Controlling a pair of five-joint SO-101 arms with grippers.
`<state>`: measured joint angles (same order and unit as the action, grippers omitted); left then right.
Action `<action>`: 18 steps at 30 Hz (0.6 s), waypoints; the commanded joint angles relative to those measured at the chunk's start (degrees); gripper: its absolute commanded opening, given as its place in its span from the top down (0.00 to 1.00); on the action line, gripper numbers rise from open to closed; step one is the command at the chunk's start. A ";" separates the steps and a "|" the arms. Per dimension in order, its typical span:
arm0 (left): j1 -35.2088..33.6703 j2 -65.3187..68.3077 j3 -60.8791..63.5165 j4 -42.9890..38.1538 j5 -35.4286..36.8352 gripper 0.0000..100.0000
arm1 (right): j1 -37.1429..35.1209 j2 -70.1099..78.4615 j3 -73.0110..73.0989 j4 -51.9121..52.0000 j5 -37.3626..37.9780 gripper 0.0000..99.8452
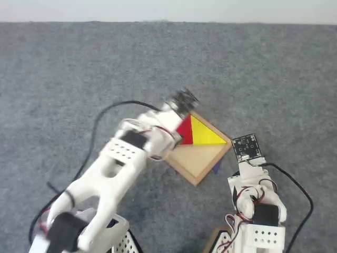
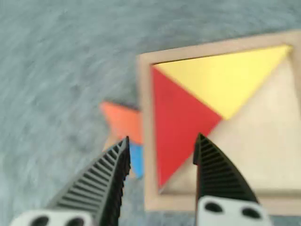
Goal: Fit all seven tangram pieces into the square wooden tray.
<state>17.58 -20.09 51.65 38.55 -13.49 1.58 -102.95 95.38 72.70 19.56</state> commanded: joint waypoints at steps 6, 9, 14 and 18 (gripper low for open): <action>-5.10 8.18 -4.88 2.37 4.84 0.79 | -0.31 -1.10 1.05 0.75 -0.09 0.99; -4.84 14.15 -7.87 2.46 4.92 0.79 | -0.31 -1.10 1.05 0.75 -0.09 0.99; -4.84 20.31 -13.76 7.65 4.92 0.79 | -0.31 -1.10 1.05 0.75 -0.09 0.99; -2.11 20.66 -14.90 9.85 4.92 0.79 | -0.31 -1.10 1.05 0.75 -0.09 0.99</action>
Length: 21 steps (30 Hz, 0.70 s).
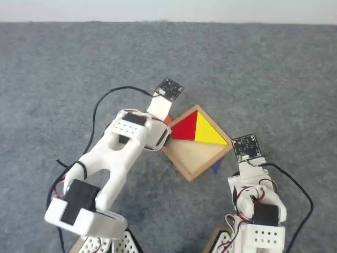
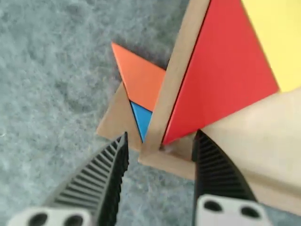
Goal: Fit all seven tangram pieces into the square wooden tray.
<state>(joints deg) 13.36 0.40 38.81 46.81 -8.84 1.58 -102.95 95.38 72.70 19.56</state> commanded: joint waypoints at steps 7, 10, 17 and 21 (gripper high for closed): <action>9.49 0.35 -1.71 1.49 -0.09 0.79 | -0.31 -1.10 1.05 0.75 -0.09 0.99; 9.49 -0.97 -1.10 1.67 -1.05 0.79 | -0.31 -1.10 1.05 0.75 -0.09 0.99; 1.23 -13.01 2.42 1.49 -2.55 0.79 | -0.31 -1.10 1.05 0.75 -0.09 0.99; -2.29 -15.12 2.77 -1.41 6.33 0.79 | -0.31 -1.10 1.05 0.75 -0.09 0.99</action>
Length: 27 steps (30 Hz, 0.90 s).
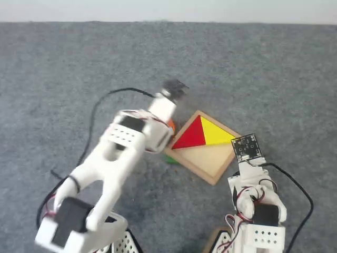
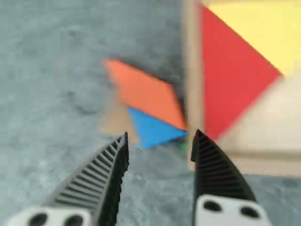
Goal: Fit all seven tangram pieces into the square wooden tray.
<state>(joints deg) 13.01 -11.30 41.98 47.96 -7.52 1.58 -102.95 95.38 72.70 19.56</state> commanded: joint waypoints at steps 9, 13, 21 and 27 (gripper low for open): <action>-1.85 13.36 -10.51 -5.63 16.88 0.78 | -0.31 -1.10 1.05 0.75 -0.09 0.99; -2.20 19.87 -16.04 -4.40 15.30 0.74 | -0.31 -1.10 1.05 0.75 -0.09 0.99; -2.99 24.70 -20.44 0.00 10.55 0.74 | -0.31 -1.10 1.05 0.75 -0.09 0.99; -5.19 28.13 -25.19 5.71 9.49 0.74 | -0.31 -1.10 1.05 0.75 -0.09 0.99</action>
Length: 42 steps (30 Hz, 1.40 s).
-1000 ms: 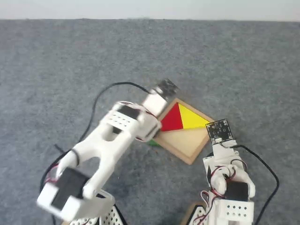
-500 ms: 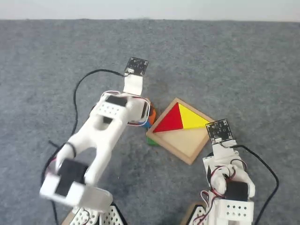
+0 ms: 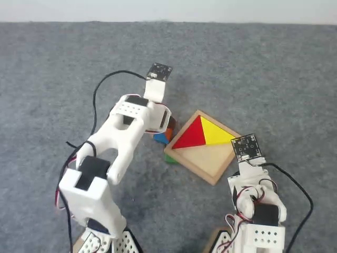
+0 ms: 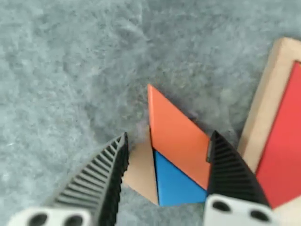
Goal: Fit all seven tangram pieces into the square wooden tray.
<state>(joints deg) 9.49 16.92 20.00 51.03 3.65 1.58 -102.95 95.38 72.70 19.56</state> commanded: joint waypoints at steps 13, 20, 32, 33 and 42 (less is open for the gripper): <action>-13.71 -4.13 -3.12 5.45 -14.59 0.78 | -0.31 -1.10 1.05 0.75 -0.09 0.99; -12.31 -14.77 3.12 -1.58 -13.98 0.78 | -0.31 -1.10 1.05 0.75 -0.09 0.99; -8.00 3.43 -10.51 1.41 -11.87 0.78 | -0.31 -1.10 1.05 0.75 -0.09 0.99; -8.70 4.75 -12.00 2.11 -11.87 0.78 | -0.31 -1.10 1.05 0.75 -0.09 0.99; -11.43 8.26 -15.87 6.68 -11.96 0.78 | -0.31 -1.10 1.05 0.75 -0.09 0.99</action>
<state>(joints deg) -1.41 25.71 6.81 56.22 -8.66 1.58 -102.95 95.38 72.70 19.56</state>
